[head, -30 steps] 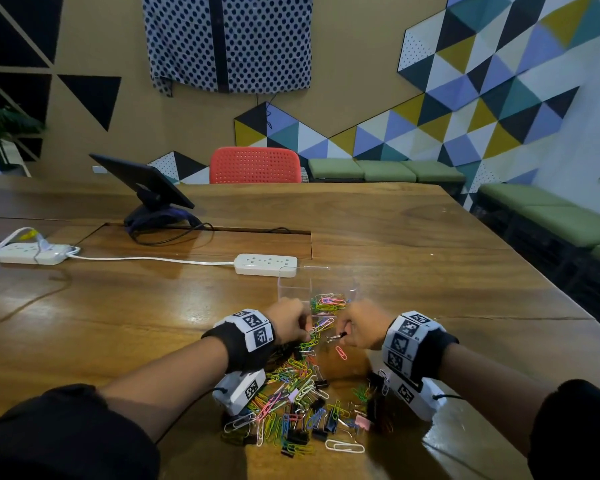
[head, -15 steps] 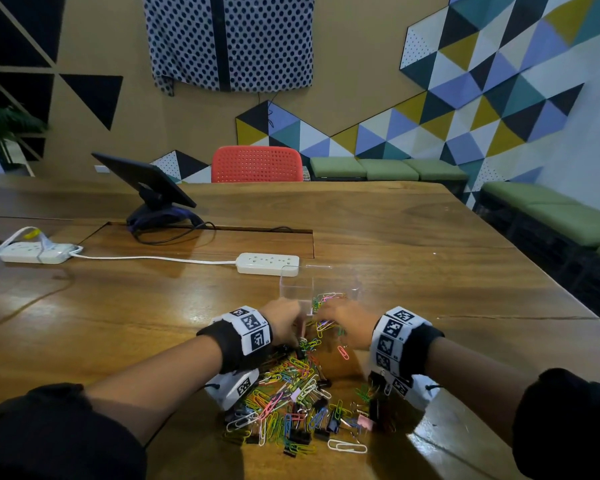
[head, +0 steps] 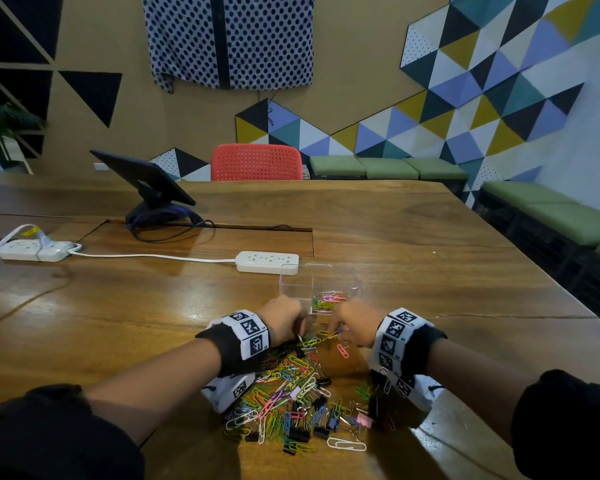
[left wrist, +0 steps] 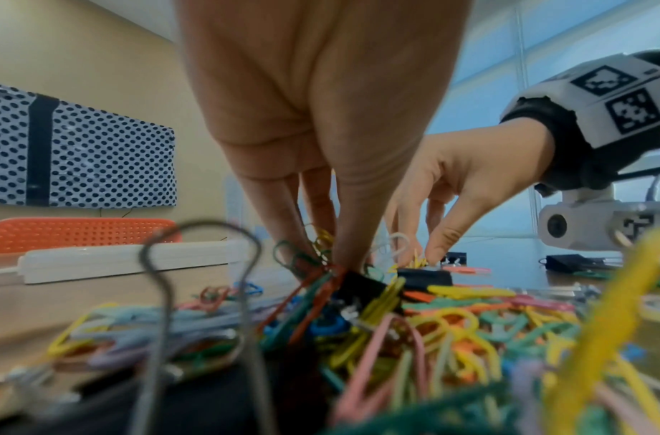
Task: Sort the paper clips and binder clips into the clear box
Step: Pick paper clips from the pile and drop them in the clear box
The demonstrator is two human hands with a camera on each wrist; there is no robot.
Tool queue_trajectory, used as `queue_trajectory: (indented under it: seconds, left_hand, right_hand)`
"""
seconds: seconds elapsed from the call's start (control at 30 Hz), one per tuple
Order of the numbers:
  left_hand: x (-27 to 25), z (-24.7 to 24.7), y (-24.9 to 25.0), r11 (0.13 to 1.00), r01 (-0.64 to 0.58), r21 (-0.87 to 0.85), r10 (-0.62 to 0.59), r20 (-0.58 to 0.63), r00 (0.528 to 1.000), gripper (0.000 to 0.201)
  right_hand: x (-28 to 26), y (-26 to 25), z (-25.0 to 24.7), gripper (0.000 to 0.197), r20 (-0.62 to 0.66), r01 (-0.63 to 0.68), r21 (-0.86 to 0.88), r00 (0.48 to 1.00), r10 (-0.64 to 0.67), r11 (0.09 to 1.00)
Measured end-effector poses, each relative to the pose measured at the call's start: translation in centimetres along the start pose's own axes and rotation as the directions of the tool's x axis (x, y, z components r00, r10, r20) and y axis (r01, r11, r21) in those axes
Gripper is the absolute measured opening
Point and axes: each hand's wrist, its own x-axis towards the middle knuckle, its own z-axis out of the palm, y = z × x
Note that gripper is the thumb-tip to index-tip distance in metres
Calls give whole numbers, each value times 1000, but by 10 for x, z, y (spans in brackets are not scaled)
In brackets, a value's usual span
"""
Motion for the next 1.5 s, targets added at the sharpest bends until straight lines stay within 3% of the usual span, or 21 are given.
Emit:
queue_trajectory:
  seconds: [0.27,0.4,0.47,0.67,0.93,1.13,1.5]
  left_hand:
    - [3,-10,6,998,35,-55,-30,83,996,14]
    - [4,-12,7,997,27,-76,-21,80,997,22]
    - [5,-13,7,994,15,-112,-10,41,999,34]
    - [14,-39,16,952,-52,-301,16,-119,993,31]
    - [44,-56,33,939,-77,-334,-53,-363,930,32]
    - [60,-43,36,938,-5,-347,-124,-351,928,11]
    - [69,-31,27,930,65,-361,-167,-259,951,23]
  right_hand:
    - [0,-3,-6,25,7,-123,199,992,124,972]
    - [-1,-5,-5,23,18,-158,209,987,158,965]
    - [-4,-6,-4,20,8,-161,176,987,162,971]
    - [-12,-8,-4,17,64,-136,100,990,130,986]
    - [-26,-8,-7,22,71,-110,112,992,102,988]
    - [-31,-8,-7,22,62,-123,136,991,115,983]
    - [-33,7,-37,20,-67,-131,211,987,148,969]
